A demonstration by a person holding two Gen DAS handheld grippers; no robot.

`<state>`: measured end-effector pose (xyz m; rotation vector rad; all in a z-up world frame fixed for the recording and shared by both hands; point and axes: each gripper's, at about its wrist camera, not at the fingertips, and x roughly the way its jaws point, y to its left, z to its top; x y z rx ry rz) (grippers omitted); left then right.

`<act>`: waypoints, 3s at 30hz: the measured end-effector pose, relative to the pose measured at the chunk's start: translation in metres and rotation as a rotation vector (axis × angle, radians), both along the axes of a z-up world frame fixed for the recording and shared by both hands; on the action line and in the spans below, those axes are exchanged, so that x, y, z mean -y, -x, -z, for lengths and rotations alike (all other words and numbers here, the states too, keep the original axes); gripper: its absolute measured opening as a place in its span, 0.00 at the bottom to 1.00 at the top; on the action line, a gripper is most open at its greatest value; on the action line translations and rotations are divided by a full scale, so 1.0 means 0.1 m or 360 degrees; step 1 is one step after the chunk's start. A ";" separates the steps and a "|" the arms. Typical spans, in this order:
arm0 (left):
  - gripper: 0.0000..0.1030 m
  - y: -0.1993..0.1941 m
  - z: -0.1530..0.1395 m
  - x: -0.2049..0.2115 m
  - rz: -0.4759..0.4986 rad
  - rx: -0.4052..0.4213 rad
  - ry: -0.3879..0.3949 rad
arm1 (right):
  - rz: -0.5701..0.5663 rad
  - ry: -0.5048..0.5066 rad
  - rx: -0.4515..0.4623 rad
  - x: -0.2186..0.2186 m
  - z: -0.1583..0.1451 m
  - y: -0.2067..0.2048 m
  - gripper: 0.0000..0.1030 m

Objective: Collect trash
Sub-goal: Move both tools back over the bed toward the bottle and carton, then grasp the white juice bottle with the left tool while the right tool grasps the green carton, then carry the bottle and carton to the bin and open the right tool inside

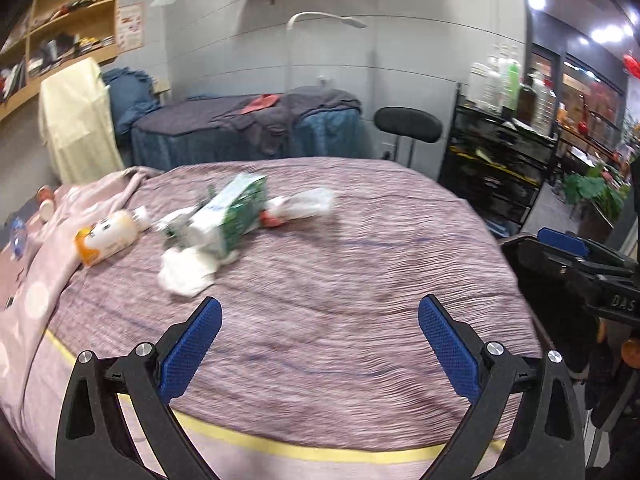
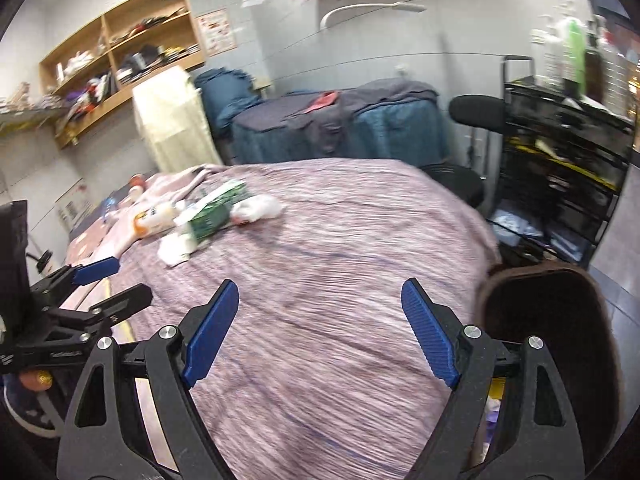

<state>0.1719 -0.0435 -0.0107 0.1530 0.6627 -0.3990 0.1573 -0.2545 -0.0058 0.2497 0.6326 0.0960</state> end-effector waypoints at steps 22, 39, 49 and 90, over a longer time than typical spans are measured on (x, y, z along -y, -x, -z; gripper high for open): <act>0.86 -1.26 0.33 -2.01 -0.0444 -0.0099 -0.0209 | -0.0475 -0.0026 -0.0182 -1.37 0.13 -1.59 0.80; 0.82 -2.98 0.68 -1.68 0.0108 -0.0418 -0.0992 | -0.0404 -0.0221 -0.0478 -1.63 0.13 -2.57 0.73; 0.66 -2.91 0.74 -1.70 0.0069 -0.0384 -0.0908 | -0.0224 -0.0341 -0.0864 -1.74 0.46 -3.16 0.68; 0.59 -0.44 -0.19 -1.18 -0.0120 0.0063 0.0177 | -0.0310 -0.0594 -0.0174 -0.65 -0.14 -0.70 0.57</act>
